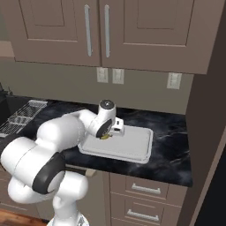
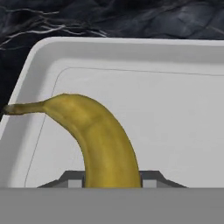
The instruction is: Pick the banana and peach from the fridge and place them inside the tupperware on the counter.
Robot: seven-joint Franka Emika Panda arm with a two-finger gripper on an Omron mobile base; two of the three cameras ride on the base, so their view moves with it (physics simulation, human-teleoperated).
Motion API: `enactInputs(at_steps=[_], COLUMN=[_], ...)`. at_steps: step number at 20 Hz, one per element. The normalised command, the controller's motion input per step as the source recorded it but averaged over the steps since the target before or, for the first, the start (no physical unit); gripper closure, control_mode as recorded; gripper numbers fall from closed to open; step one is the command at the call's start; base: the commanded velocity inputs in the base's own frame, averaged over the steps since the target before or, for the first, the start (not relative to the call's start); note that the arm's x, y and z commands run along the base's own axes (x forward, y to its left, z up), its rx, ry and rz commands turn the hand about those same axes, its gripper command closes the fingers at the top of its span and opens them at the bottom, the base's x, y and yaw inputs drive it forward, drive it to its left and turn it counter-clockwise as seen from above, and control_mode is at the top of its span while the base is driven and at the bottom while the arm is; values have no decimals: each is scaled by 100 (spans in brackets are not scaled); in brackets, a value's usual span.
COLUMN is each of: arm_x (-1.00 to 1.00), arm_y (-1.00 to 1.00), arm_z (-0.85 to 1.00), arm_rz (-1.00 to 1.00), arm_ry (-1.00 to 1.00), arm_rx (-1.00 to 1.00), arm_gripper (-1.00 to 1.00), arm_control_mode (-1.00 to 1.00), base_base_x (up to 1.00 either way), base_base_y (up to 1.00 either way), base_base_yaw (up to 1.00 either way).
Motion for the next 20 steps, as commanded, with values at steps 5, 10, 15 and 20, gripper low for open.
enactInputs(at_steps=[5, 10, 15, 20], arm_x=[27, 44, 47, 40], arm_y=[-15, -2, 0, 0], arm_z=[-40, -37, -35, -20], arm_rz=[0, 0, 0, 0], arm_ry=[7, 0, 0, 0], arm_rx=[0, 0, 0, 0], arm_gripper=[100, 100, 100, -100], arm_control_mode=[-100, -100, -100, -100], base_base_x=[0, 0, 0, 0], base_base_y=[0, 0, 0, 0], base_base_yaw=[0, 0, 0, 0])
